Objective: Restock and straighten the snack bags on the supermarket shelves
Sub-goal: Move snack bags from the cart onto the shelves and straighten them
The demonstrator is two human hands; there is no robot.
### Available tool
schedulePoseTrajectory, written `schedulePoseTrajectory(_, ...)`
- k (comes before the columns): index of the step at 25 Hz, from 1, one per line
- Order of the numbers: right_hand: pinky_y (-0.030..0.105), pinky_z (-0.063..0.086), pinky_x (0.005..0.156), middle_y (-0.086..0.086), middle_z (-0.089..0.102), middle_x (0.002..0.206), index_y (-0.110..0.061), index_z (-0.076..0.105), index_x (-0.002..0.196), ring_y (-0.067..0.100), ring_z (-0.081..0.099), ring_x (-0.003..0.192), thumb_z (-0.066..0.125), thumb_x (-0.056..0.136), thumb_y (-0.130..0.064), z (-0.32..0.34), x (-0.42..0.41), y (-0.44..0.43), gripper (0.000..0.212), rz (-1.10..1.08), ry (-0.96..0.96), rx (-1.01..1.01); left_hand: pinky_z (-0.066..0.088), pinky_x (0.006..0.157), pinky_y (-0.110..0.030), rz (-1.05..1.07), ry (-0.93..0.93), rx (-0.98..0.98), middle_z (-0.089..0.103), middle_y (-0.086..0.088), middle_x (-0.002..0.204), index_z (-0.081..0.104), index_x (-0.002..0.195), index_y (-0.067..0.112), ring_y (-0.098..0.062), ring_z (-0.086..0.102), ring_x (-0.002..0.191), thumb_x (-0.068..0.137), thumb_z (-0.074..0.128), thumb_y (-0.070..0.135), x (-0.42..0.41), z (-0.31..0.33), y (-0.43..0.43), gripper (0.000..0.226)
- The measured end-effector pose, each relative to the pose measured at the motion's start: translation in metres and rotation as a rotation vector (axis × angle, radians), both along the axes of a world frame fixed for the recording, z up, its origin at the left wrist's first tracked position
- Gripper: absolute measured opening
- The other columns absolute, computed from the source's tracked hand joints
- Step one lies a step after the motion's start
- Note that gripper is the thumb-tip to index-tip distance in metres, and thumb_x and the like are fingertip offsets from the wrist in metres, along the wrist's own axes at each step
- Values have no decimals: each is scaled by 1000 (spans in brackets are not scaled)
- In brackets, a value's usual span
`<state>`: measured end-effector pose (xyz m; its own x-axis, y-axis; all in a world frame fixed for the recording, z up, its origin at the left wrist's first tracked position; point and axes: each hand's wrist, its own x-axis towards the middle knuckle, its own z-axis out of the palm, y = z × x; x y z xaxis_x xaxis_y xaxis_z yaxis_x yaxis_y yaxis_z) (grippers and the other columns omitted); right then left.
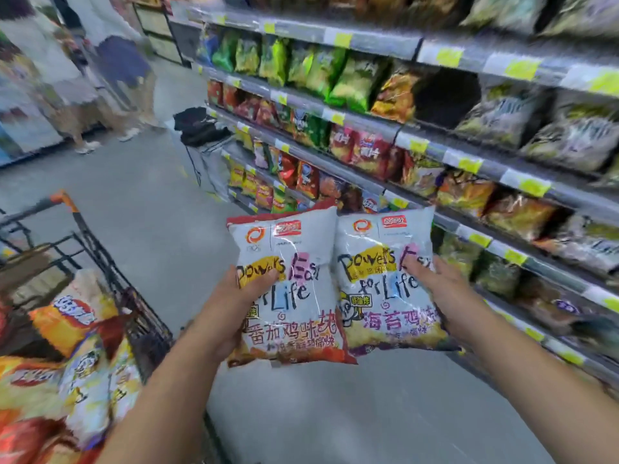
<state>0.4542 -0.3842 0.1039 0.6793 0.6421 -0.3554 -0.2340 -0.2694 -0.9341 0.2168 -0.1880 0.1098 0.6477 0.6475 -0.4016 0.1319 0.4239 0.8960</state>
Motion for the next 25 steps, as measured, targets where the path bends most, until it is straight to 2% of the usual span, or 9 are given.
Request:
schedulePoseTrajectory(3,40,42,102,-16,60,113,-32,47,124,19,59,108,67,84,-48,27,39,-31,47,-84,46,119,57,79,-56,-41,-31,75,75,-11,105,56,121,21,-35,73,92,71,74,33,54,25,-20,54)
schedulePoseTrajectory(6,53,42,105,-7,58,135,-34,44,139,24,59,119,80,53,-69,47,70,-51,99,-124,-3,166,59,72,-50,-112,-92,128,75,-9,105,55,123,23,-33,73,91,70,72,34,100,49,-33,57)
schedulePoseTrajectory(8,57,39,106,-5,50,144,-37,35,146,25,55,125,80,46,-75,47,95,-60,116,-190,-37,198,59,72,-50,-155,-119,151,74,-10,108,53,128,23,-34,73,93,72,76,34,126,62,-32,62)
schedulePoseTrajectory(10,57,38,107,-7,46,145,-35,34,147,25,52,127,78,53,-74,60,105,-60,111,-223,-27,222,57,77,-56,-178,-124,174,73,-9,113,50,133,24,-35,72,96,72,83,37,146,72,-26,70)
schedulePoseTrajectory(13,57,38,107,-1,48,145,-38,36,145,26,52,127,77,40,-82,76,122,-55,121,-294,-84,244,54,83,-62,-236,-140,224,72,-9,114,54,130,26,-36,71,98,72,83,39,177,90,-8,66)
schedulePoseTrajectory(17,55,37,108,4,44,148,-26,25,152,30,50,128,70,75,-57,102,146,-37,94,-413,-109,290,55,85,-59,-320,-163,269,73,-5,112,57,125,30,-33,72,98,68,79,43,224,110,27,63)
schedulePoseTrajectory(20,54,38,108,4,49,142,-26,27,151,29,53,124,66,84,-47,117,169,-18,80,-460,-130,307,56,84,-56,-372,-165,299,73,0,114,56,126,35,-29,71,99,59,84,53,259,125,55,75)
schedulePoseTrajectory(22,55,38,108,4,47,144,-29,32,149,30,52,126,70,79,-54,128,189,-4,84,-510,-166,316,56,86,-53,-413,-178,334,72,7,114,55,126,40,-24,70,102,55,84,60,284,137,75,79)
schedulePoseTrajectory(25,60,34,108,2,45,149,-36,39,144,29,48,130,77,46,-79,135,224,11,113,-539,-211,273,54,89,-53,-464,-211,355,70,7,118,54,127,40,-24,68,106,50,86,65,318,151,103,87)
